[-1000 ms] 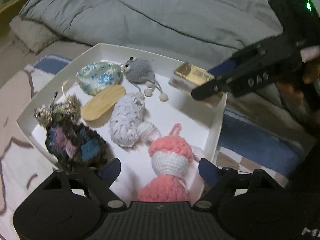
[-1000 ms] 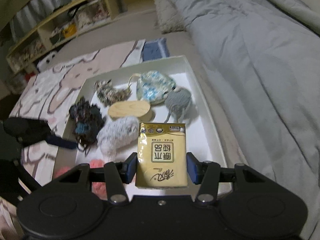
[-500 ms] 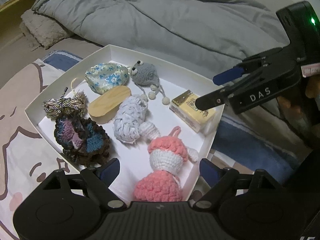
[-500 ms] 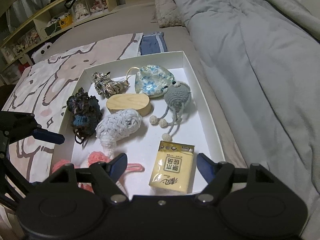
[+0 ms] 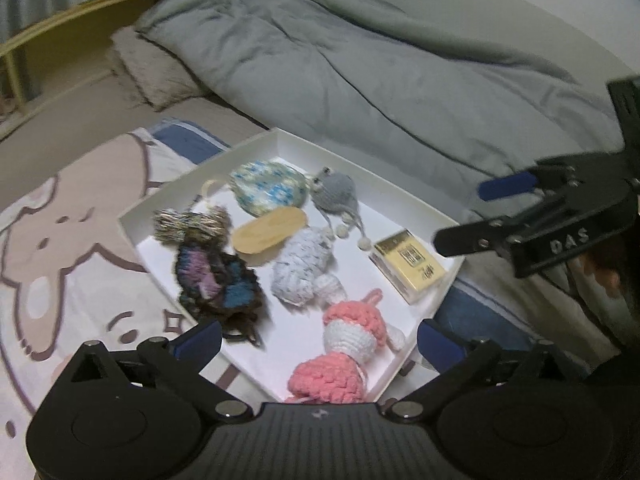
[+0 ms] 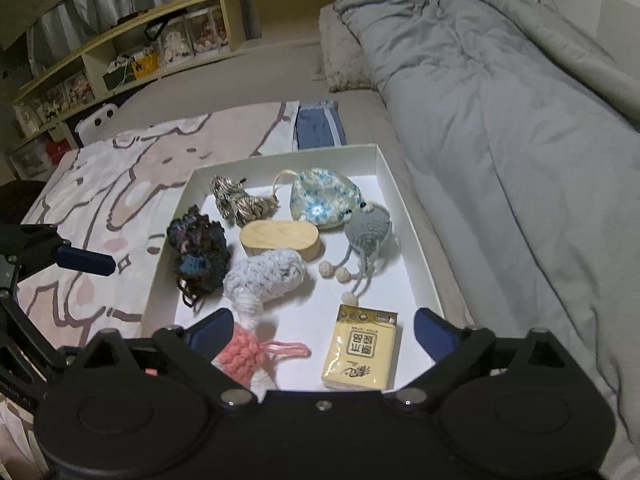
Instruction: Organize objects
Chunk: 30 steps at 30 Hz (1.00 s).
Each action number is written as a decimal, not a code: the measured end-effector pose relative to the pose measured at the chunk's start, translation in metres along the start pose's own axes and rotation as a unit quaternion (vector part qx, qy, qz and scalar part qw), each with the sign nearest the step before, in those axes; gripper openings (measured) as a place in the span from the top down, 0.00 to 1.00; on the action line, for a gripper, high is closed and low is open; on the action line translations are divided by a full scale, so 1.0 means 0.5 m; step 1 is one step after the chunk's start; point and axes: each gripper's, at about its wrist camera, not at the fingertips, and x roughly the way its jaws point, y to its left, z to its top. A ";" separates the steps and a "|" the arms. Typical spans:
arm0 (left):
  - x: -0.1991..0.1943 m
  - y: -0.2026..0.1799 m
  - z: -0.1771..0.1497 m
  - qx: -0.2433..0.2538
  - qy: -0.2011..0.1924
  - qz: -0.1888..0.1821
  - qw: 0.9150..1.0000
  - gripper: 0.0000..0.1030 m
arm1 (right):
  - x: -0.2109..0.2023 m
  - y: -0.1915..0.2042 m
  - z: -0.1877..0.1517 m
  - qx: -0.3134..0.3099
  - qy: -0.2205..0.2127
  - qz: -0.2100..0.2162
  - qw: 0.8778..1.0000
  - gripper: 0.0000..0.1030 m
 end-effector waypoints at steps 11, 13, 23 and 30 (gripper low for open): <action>-0.099 0.001 -0.019 -0.066 -0.050 0.054 0.995 0.00 | -0.078 0.026 -0.013 0.002 -0.033 -0.004 0.999 0.00; -0.114 -0.002 -0.024 -0.076 -0.057 0.059 0.994 0.00 | -0.092 0.030 -0.015 0.003 -0.039 -0.006 0.999 0.00; -0.183 -0.026 -0.061 -0.118 -0.084 0.087 0.986 0.00 | -0.159 0.053 -0.050 0.005 -0.058 -0.006 0.998 0.00; -0.211 -0.036 -0.097 -0.142 -0.085 0.105 0.981 0.00 | -0.185 0.066 -0.082 0.007 -0.061 -0.031 0.998 0.00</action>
